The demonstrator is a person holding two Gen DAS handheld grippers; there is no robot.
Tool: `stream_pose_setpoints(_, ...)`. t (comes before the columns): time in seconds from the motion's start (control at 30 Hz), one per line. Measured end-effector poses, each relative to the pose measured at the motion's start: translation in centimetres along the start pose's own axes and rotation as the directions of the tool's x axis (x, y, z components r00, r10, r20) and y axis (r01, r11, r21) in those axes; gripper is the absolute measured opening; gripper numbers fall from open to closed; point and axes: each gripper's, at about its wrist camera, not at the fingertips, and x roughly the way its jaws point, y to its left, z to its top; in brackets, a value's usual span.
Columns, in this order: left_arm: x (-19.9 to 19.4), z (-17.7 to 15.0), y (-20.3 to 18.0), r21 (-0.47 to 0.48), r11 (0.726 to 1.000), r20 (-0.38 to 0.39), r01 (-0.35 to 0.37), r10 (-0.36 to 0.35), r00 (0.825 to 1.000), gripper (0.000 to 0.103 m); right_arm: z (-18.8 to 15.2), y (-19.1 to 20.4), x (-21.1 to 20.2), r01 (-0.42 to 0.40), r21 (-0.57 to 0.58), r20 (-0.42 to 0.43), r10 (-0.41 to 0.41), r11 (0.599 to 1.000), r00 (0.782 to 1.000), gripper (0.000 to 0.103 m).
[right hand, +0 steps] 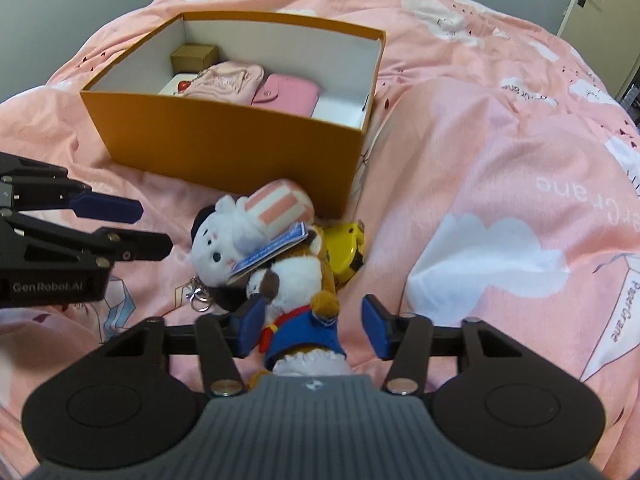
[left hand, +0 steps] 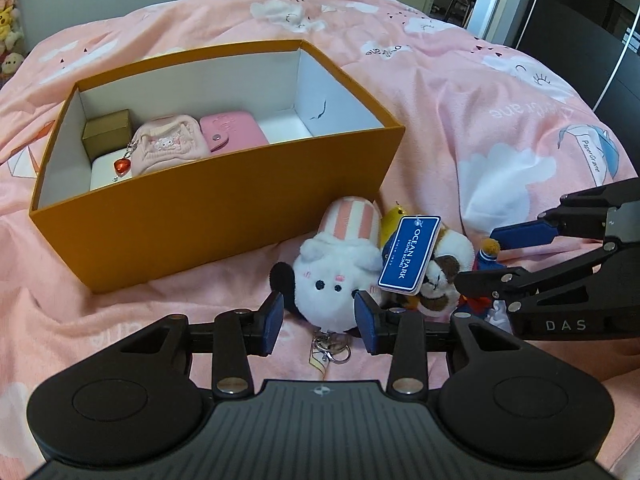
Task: Organize objects
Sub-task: 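Withdraw both tools from the orange box toward the plush toys, then grasp the white striped-hat plush with the left tool while the right tool grasps the brown dog plush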
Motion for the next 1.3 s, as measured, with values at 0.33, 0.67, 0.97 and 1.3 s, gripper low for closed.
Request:
stream_pose_setpoints(0.33,0.5,-0.1,0.1,-0.007,1.0,-0.013,0.027,-0.027,1.0,0.045,-0.2,-0.1,1.2,-0.043,0.002,-0.035,0.043,0.999,0.998,0.037)
stream_pose_setpoints(0.67,0.6,0.2,0.2,-0.013,0.995,-0.017,0.098,-0.099,0.995,0.045,0.1,-0.3,0.1,-0.065,0.014,0.0,0.065,0.998,0.998,0.025)
stream_pose_setpoints(0.97,1.3,1.2,0.8,-0.045,0.993,-0.013,0.107,-0.108,0.994,0.046,1.8,-1.7,-2.4,-0.096,0.08,0.115,0.086,0.992,0.99,0.019)
stream_pose_setpoints(1.3,2.4,2.3,1.1,-0.059,0.99,-0.006,0.126,-0.127,0.992,0.058,2.7,-4.8,-0.3,-0.091,0.243,0.14,0.058,0.966,0.989,0.019)
